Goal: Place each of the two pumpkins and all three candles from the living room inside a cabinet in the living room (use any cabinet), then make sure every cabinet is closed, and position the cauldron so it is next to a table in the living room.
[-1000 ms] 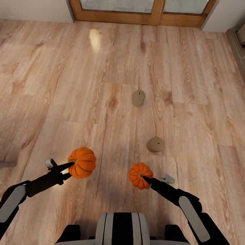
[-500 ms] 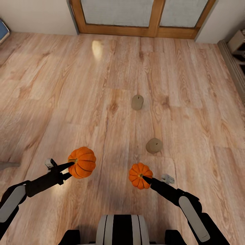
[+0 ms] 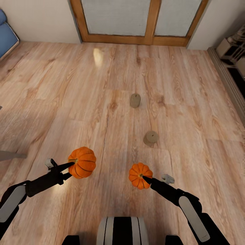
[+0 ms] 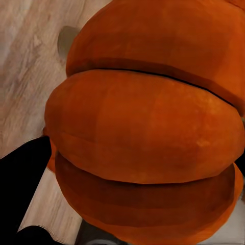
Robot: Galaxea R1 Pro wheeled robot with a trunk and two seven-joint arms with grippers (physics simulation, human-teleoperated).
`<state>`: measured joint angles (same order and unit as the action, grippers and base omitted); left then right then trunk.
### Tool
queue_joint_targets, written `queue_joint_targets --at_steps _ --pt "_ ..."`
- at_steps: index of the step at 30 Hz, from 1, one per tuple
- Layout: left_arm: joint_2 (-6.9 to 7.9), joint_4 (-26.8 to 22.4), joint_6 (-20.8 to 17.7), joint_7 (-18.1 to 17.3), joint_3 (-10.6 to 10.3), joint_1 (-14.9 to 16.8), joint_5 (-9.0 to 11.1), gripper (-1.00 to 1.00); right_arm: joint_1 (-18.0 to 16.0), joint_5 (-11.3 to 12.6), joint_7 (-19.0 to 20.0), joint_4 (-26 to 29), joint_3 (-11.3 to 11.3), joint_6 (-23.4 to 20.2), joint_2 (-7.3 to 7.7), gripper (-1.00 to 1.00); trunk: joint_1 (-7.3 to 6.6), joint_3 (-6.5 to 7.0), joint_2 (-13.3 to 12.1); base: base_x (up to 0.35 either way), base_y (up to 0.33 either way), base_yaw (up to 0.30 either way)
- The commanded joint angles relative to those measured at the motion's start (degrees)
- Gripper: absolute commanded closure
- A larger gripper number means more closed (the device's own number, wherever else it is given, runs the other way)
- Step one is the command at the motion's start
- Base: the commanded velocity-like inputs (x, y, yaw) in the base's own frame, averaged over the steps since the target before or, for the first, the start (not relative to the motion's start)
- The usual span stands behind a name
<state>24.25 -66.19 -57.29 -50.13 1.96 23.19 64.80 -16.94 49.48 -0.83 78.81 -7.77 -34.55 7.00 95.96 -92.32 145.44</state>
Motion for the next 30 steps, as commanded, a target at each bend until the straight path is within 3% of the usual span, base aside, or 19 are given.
queue_joint_targets --at_steps 1,9,24,30 --pt "0.00 0.00 -0.19 -0.05 0.06 0.01 -0.03 1.00 -0.02 0.12 -0.04 0.07 -0.05 -0.18 0.04 1.00 -0.05 0.20 0.00 -0.076 0.000 -0.100" --pt "0.00 -0.08 -0.19 -0.05 0.06 0.01 -0.03 1.00 -0.02 0.09 -0.04 0.32 -0.05 -0.17 0.04 1.00 -0.25 1.97 -0.11 -0.086 0.017 -0.123" --pt "0.01 -0.18 -0.19 -0.05 0.09 0.01 -0.03 1.00 -0.02 0.08 -0.04 0.81 -0.05 -0.16 0.04 1.00 -0.64 5.29 -0.31 -0.029 0.006 -0.004" --pt "0.01 -0.17 -0.19 -0.05 0.07 0.01 -0.03 1.00 -0.02 0.08 -0.04 0.87 -0.05 -0.16 0.04 1.00 -0.80 6.62 -0.39 -0.195 0.044 0.000"
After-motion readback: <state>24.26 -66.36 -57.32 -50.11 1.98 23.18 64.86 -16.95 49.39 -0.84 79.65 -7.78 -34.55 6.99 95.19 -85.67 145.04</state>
